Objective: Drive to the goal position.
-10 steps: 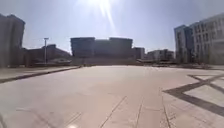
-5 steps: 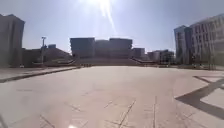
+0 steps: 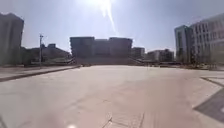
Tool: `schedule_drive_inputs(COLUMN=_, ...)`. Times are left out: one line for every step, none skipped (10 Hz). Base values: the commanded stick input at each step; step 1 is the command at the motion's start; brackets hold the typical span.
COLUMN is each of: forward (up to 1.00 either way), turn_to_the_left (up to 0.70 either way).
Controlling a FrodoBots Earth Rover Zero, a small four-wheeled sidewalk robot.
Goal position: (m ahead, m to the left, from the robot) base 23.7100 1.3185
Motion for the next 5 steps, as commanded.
schedule_drive_inputs(forward=1.00, turn_to_the_left=0.00)
schedule_drive_inputs(forward=1.00, turn_to_the_left=0.00)
schedule_drive_inputs(forward=1.00, turn_to_the_left=0.00)
schedule_drive_inputs(forward=1.00, turn_to_the_left=0.00)
schedule_drive_inputs(forward=1.00, turn_to_the_left=0.00)
